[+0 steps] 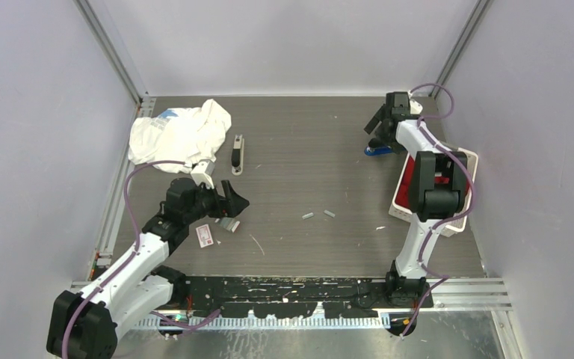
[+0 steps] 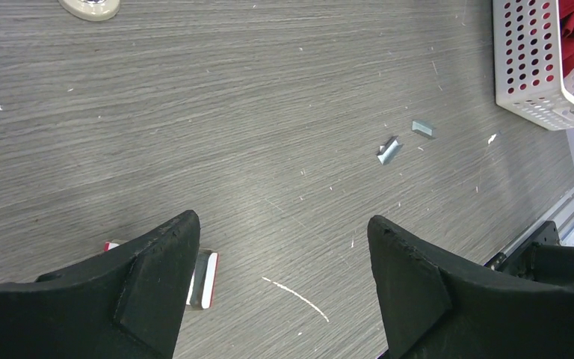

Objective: Unload the staples from the stapler

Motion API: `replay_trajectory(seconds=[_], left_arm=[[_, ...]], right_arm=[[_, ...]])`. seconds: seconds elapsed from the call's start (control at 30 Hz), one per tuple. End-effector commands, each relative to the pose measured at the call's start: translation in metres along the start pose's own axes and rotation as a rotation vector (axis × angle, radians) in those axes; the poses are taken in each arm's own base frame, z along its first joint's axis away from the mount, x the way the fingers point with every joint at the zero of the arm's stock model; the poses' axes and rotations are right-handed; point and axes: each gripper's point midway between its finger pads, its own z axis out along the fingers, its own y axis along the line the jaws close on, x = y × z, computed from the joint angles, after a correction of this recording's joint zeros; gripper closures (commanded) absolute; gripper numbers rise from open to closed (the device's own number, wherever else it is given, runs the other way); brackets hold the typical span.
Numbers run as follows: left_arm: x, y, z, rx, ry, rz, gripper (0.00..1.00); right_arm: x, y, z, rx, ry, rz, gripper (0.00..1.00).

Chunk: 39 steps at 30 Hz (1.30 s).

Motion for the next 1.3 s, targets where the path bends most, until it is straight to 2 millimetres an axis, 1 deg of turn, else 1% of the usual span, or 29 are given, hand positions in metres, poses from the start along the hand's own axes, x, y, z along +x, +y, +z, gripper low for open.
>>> replay_trajectory(seconds=[0.0, 0.07, 0.2, 0.27, 0.33, 0.4, 0.53, 0.8, 0.9, 0.97, 1.07, 1.27], left_arm=[[-0.017, -0.010, 0.000, 0.049, -0.065, 0.042, 0.18], [-0.017, -0.009, 0.000, 0.044, -0.064, 0.041, 0.18], [-0.018, -0.010, 0.000, 0.046, -0.067, 0.043, 0.18], [-0.018, -0.009, 0.000, 0.043, -0.068, 0.042, 0.18], [-0.018, -0.009, 0.000, 0.042, -0.069, 0.041, 0.18], [-0.019, -0.010, -0.001, 0.042, -0.070, 0.043, 0.18], [-0.019, -0.010, -0.002, 0.041, -0.076, 0.044, 0.18], [-0.019, -0.010, -0.002, 0.040, -0.077, 0.042, 0.18], [-0.021, -0.010, -0.003, 0.043, -0.086, 0.044, 0.18], [-0.020, -0.011, -0.004, 0.046, -0.089, 0.044, 0.18], [-0.021, -0.011, -0.004, 0.047, -0.091, 0.045, 0.18], [-0.021, -0.012, -0.005, 0.050, -0.092, 0.045, 0.18]], right_arm=[[-0.004, -0.007, 0.017, 0.047, -0.001, 0.042, 0.11], [-0.002, -0.007, 0.022, 0.053, 0.008, 0.034, 0.15], [0.001, -0.009, 0.025, 0.057, 0.011, 0.032, 0.16], [0.003, -0.007, 0.026, 0.041, 0.021, 0.023, 0.22], [0.007, -0.003, 0.026, 0.014, 0.036, 0.013, 0.29], [0.007, -0.001, 0.023, -0.010, 0.032, -0.004, 0.37], [0.001, 0.000, 0.011, -0.035, -0.006, -0.024, 0.44], [0.005, -0.001, -0.008, -0.100, -0.025, -0.116, 0.57], [0.017, 0.006, -0.015, -0.169, -0.004, -0.178, 0.61], [0.028, 0.014, -0.021, -0.228, 0.009, -0.268, 0.61], [0.049, 0.020, -0.028, -0.280, 0.042, -0.380, 0.61], [0.083, 0.019, -0.033, -0.340, 0.129, -0.512, 0.59]])
